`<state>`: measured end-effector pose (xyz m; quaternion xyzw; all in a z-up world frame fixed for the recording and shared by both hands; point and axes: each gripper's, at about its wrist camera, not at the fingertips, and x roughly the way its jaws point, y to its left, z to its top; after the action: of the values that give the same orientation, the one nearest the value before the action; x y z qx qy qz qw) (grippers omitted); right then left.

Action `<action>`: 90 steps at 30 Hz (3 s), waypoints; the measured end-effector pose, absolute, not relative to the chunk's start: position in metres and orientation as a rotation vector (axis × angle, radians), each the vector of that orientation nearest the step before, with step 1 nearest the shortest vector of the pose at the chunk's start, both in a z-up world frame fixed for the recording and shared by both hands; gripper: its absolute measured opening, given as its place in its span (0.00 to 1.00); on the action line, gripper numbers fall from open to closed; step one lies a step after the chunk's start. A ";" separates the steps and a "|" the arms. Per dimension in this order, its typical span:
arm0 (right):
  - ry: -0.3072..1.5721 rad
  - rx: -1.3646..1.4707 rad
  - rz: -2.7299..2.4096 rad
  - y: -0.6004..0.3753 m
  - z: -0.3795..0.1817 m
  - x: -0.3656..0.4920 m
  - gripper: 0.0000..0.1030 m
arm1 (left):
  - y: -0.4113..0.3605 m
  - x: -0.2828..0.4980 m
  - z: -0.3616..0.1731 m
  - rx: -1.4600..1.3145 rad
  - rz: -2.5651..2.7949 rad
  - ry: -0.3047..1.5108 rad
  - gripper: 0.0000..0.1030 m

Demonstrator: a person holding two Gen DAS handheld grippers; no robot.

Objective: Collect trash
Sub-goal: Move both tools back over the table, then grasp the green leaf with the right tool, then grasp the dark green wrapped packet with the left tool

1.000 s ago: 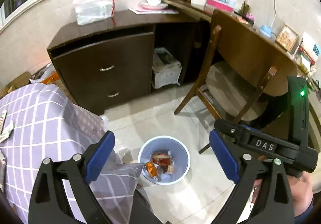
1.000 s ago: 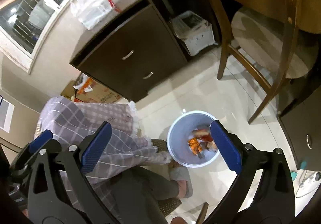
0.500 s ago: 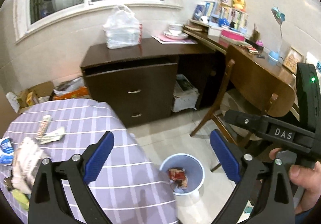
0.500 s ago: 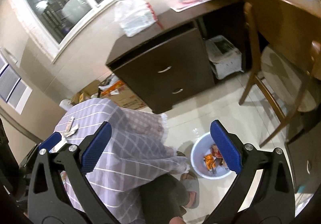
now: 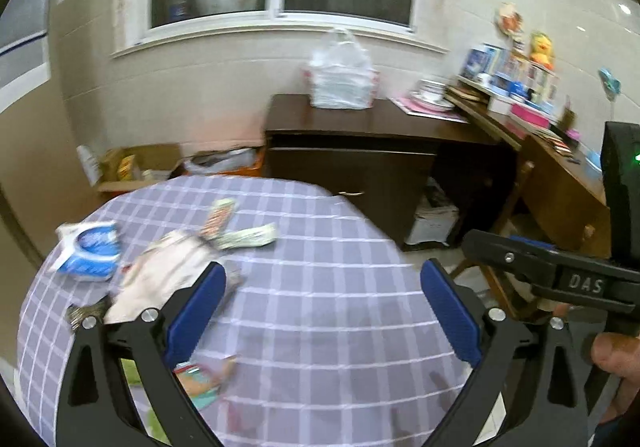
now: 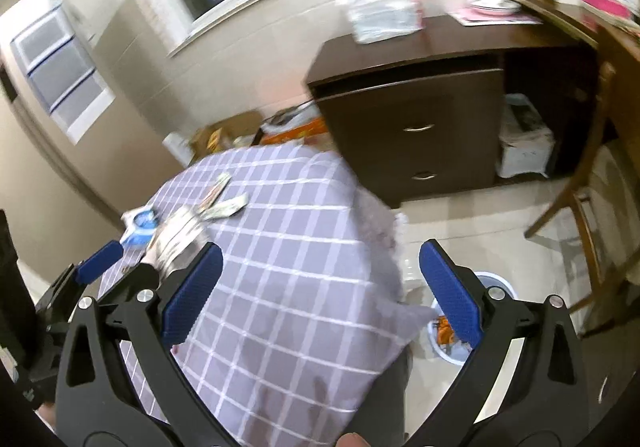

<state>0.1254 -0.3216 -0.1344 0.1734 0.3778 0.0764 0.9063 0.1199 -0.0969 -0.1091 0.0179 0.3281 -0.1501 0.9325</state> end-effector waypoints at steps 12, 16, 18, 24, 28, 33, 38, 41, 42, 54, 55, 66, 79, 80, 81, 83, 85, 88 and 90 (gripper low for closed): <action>0.840 0.141 0.432 -0.192 -0.139 0.138 0.94 | 0.055 0.098 -0.143 -0.101 -0.026 0.751 0.93; 0.875 0.089 0.490 -0.156 -0.151 0.144 0.94 | 0.086 0.087 -0.150 -0.123 0.028 0.756 0.93; 0.882 0.060 0.519 -0.139 -0.155 0.145 0.94 | 0.098 0.082 -0.154 -0.133 0.053 0.758 0.93; 0.897 -0.042 0.614 -0.084 -0.171 0.143 0.86 | 0.125 0.070 -0.165 -0.178 0.105 0.781 0.93; 0.909 -0.132 0.647 -0.052 -0.184 0.146 0.76 | 0.141 0.070 -0.174 -0.196 0.138 0.797 0.93; 0.931 -0.234 0.639 -0.025 -0.202 0.149 0.27 | 0.154 0.079 -0.176 -0.187 0.144 0.794 0.93; 0.940 -0.222 0.640 -0.030 -0.205 0.144 0.18 | 0.154 0.100 -0.177 -0.131 0.115 0.795 0.93; 0.933 -0.195 0.641 -0.040 -0.197 0.143 0.16 | 0.149 0.118 -0.182 -0.084 0.096 0.806 0.93; 0.929 -0.180 0.639 -0.045 -0.194 0.144 0.16 | 0.148 0.124 -0.183 -0.070 0.092 0.811 0.93; 0.918 -0.097 0.633 -0.073 -0.181 0.152 0.16 | 0.121 0.175 -0.192 0.093 0.074 0.841 0.93; 0.918 -0.090 0.633 -0.075 -0.181 0.152 0.16 | 0.119 0.178 -0.192 0.102 0.069 0.840 0.93; 0.906 -0.002 0.617 -0.106 -0.175 0.151 0.16 | 0.100 0.196 -0.208 0.169 -0.077 0.883 0.66; 0.876 0.081 0.589 -0.149 -0.167 0.144 0.16 | 0.109 0.156 -0.201 0.085 -0.042 0.890 0.51; 0.873 0.086 0.587 -0.152 -0.167 0.144 0.16 | 0.109 0.152 -0.199 0.077 -0.037 0.887 0.51; 0.868 0.094 0.586 -0.155 -0.165 0.145 0.16 | 0.108 0.149 -0.198 0.073 -0.040 0.886 0.51; 0.860 0.102 0.581 -0.161 -0.164 0.145 0.16 | 0.104 0.143 -0.197 0.073 -0.041 0.891 0.51; 0.854 0.110 0.576 -0.166 -0.163 0.145 0.16 | 0.101 0.140 -0.199 0.073 -0.042 0.900 0.49; 0.844 0.125 0.571 -0.176 -0.162 0.144 0.16 | 0.097 0.136 -0.200 0.058 -0.058 0.912 0.45; 0.838 0.133 0.565 -0.183 -0.161 0.143 0.16 | 0.092 0.131 -0.200 0.060 -0.064 0.915 0.44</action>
<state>0.1429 -0.1827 -0.1614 0.0635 0.4012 0.2706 0.8728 0.1313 0.0919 -0.1998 0.0290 0.4417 -0.0309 0.8962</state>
